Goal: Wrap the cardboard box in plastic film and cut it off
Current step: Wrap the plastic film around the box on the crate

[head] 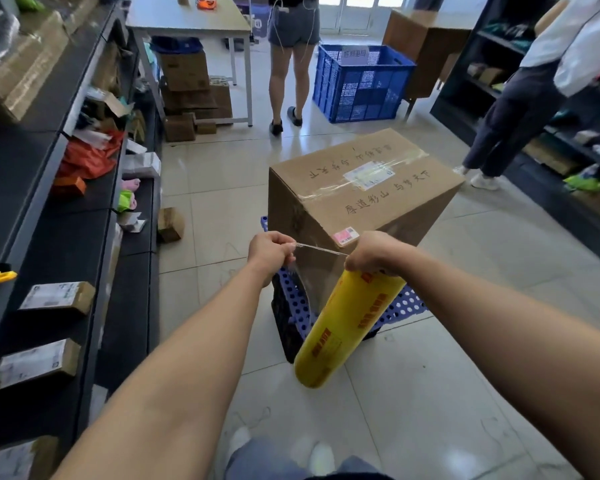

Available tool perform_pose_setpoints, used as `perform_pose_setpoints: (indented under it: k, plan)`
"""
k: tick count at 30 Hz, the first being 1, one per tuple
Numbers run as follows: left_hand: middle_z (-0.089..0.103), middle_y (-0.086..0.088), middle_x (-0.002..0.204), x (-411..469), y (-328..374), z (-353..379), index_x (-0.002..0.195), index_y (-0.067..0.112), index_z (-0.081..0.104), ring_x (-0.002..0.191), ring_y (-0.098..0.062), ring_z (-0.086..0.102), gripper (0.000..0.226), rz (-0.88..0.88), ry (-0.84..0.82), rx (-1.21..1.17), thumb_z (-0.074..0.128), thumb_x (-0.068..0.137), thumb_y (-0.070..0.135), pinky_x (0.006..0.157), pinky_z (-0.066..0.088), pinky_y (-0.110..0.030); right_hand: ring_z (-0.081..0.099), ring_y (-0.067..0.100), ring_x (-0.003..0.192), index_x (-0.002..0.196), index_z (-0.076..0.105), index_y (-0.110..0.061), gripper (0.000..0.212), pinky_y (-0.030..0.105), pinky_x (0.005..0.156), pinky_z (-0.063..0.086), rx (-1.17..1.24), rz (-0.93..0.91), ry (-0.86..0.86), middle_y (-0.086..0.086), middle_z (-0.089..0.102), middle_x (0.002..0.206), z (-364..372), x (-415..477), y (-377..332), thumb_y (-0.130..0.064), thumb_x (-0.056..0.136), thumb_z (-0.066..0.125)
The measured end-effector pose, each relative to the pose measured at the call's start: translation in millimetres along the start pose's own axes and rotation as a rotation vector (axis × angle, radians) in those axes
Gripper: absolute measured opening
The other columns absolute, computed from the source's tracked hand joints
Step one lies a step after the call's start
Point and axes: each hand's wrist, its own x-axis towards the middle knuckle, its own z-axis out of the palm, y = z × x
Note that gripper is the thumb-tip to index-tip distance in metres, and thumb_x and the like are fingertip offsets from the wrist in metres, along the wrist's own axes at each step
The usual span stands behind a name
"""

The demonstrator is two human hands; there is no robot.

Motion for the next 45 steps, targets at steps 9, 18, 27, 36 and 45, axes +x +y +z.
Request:
perform_pose_setpoints:
  k: [9,18,27,36,45]
  plan:
    - [0.062,-0.004,0.075,58.4,0.7,-1.4,0.081,0.009,0.066,0.064,-0.011,0.059,0.012,-0.013,-0.143,-0.008,0.06,0.09,0.003,0.067,0.053,-0.021,0.058,0.031,0.104,0.12,0.055,-0.004,0.039,0.036,0.089,0.051,0.103,0.229,0.048,0.013,0.058,0.111,16.2,38.3,-25.6,-0.03,0.09,0.055]
    - [0.064,-0.006,0.079,108.7,-9.8,19.8,0.079,0.014,0.064,0.068,-0.016,0.06,0.015,-0.182,-0.184,-0.1,0.059,0.091,0.006,0.063,0.057,-0.027,0.061,0.029,0.098,0.108,0.06,-0.006,0.032,0.037,0.083,0.053,0.236,0.436,0.063,0.012,0.061,0.104,30.6,74.0,-43.3,-0.03,0.087,0.057]
    - [0.064,-0.012,0.091,123.2,-23.5,47.4,0.082,0.015,0.057,0.085,-0.026,0.066,0.017,-0.407,-0.227,-0.272,0.051,0.096,0.008,0.063,0.057,-0.037,0.061,0.026,0.094,0.112,0.059,-0.007,0.035,0.033,0.075,0.052,0.417,0.576,0.027,0.011,0.06,0.105,37.4,92.3,-40.5,-0.03,0.086,0.061]
    - [0.066,-0.017,0.105,126.3,-18.9,56.4,0.107,0.001,0.06,0.084,-0.028,0.063,0.016,-0.632,-0.186,-0.525,0.058,0.092,0.008,0.067,0.052,-0.041,0.048,0.02,0.066,0.105,0.049,-0.008,0.028,0.032,0.066,0.046,0.508,0.618,-0.011,0.008,0.049,0.085,35.3,95.5,-35.2,-0.028,0.089,0.061]
    - [0.06,-0.014,0.087,124.1,-17.7,48.0,0.089,0.005,0.055,0.079,-0.025,0.06,0.019,-0.625,-0.267,-0.511,0.043,0.092,-0.009,0.081,0.048,-0.037,0.056,0.031,0.107,0.131,0.042,-0.005,0.051,0.037,0.088,0.049,0.565,0.642,-0.072,0.016,0.055,0.119,34.2,97.8,-37.3,-0.032,0.091,0.058]
